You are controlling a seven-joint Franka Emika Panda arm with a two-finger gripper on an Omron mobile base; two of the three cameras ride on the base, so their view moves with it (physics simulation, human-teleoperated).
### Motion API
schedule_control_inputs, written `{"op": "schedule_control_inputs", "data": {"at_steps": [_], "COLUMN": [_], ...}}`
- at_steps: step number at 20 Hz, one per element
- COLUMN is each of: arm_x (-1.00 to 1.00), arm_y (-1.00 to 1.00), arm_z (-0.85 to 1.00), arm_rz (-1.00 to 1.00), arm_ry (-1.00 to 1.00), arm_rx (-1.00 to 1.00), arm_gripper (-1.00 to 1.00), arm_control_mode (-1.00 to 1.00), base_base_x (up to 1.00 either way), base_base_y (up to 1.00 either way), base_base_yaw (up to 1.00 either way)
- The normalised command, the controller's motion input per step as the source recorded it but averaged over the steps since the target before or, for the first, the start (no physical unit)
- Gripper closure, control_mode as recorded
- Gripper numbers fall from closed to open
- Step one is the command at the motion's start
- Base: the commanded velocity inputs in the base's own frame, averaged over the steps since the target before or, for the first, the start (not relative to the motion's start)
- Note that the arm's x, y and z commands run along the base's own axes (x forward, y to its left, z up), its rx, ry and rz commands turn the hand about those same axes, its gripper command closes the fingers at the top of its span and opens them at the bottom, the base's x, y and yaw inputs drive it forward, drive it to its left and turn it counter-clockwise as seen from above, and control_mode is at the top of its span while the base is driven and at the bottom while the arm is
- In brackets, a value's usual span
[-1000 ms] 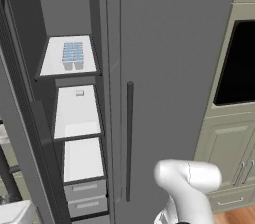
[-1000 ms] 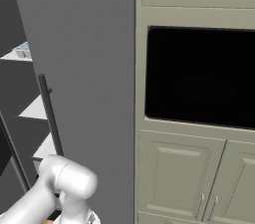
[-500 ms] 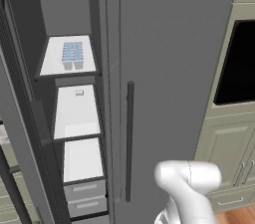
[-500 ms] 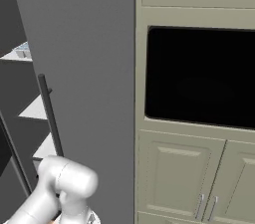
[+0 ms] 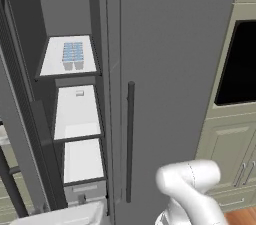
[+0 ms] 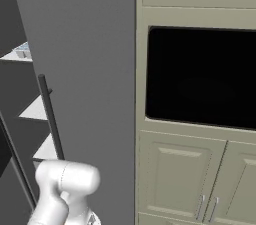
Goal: Open the freezer door, pick up the ice cube tray from the freezer, and place it on the dining counter.
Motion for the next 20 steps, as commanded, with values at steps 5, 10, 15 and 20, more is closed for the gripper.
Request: {"op": "schedule_control_inputs", "data": {"at_steps": [5,10,15,20], "arm_x": [0.93,1.0,0.94,0.72], "arm_y": [-1.0,-0.85,-0.35,-0.05], "arm_z": [0.35,0.17,-0.27,-0.17], "arm_rz": [0.23,0.33,0.42,0.4], "arm_ry": [0.08,0.07,0.0,0.0], "arm_rx": [0.16,0.15,0.06,0.02], "arm_gripper": [-1.0,-1.0,-1.0,-1.0], "arm_control_mode": [-1.0,-1.0,-1.0,-1.0], "base_base_x": [0.0,0.0,0.0,0.0], "base_base_y": [0.0,0.0,0.0,0.0], "base_base_yaw": [0.0,0.0,0.0,0.0]}}
